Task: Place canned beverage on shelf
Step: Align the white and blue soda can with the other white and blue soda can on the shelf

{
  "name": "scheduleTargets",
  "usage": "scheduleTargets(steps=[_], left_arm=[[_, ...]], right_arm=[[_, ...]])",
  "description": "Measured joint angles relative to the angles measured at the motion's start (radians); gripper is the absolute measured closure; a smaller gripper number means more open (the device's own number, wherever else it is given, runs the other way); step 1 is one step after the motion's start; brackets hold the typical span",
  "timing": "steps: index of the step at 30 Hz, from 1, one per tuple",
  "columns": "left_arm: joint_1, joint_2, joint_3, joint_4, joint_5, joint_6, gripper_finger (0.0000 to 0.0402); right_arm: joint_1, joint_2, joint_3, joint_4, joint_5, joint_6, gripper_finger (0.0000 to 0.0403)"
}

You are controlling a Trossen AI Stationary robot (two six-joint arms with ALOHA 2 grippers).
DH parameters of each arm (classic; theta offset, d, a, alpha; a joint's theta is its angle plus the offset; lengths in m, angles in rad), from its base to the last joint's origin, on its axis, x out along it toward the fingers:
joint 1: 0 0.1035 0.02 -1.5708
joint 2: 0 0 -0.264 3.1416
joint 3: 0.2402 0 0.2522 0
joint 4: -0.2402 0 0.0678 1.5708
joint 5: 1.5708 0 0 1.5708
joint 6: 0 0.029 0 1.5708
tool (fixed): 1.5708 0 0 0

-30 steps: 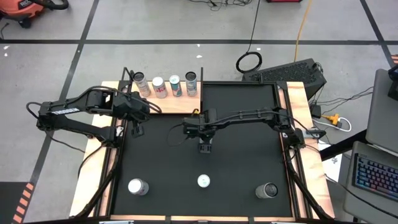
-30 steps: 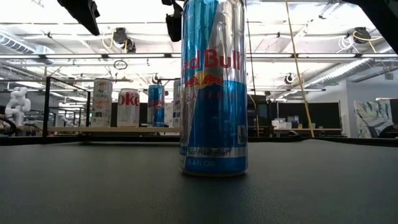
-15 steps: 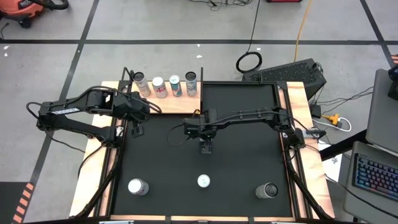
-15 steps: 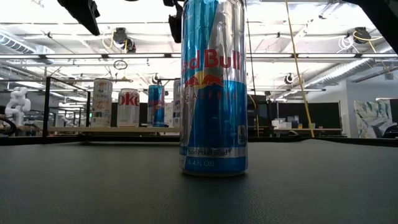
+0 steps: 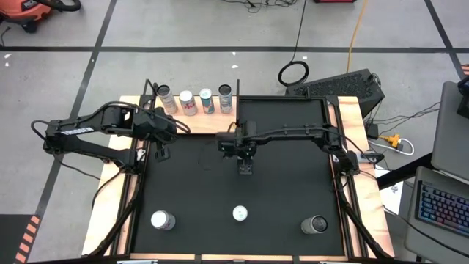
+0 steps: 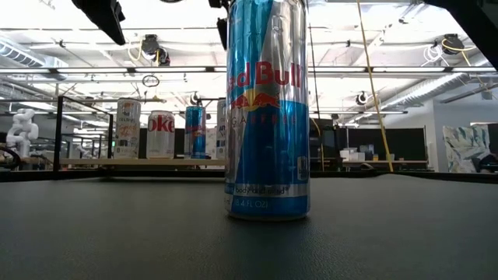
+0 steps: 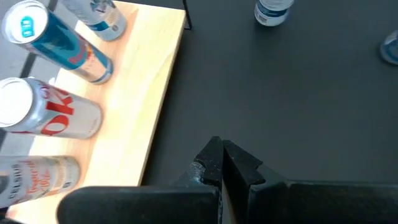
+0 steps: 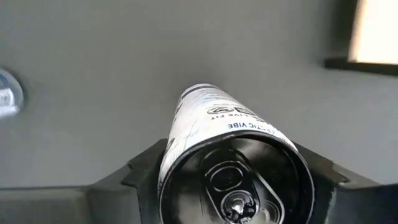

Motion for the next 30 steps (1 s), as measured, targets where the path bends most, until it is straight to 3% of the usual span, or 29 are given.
scheduleTargets(steps=[10, 17, 30], left_arm=[[0.0, 0.0, 0.0, -0.012, -0.027, -0.003, 0.0394], [0.003, 0.0, 0.0, -0.05, -0.004, -0.003, 0.0394], [0.032, 0.0, 0.0, -0.073, 0.0, -0.007, 0.0394]], right_arm=[[-0.104, 0.0, 0.227, -0.018, 0.0, -0.036, 0.0173], [-0.178, -0.027, 0.225, 0.078, 0.058, -0.128, 0.0173], [-0.245, -0.03, 0.225, 0.262, 0.057, -0.231, 0.0173]])
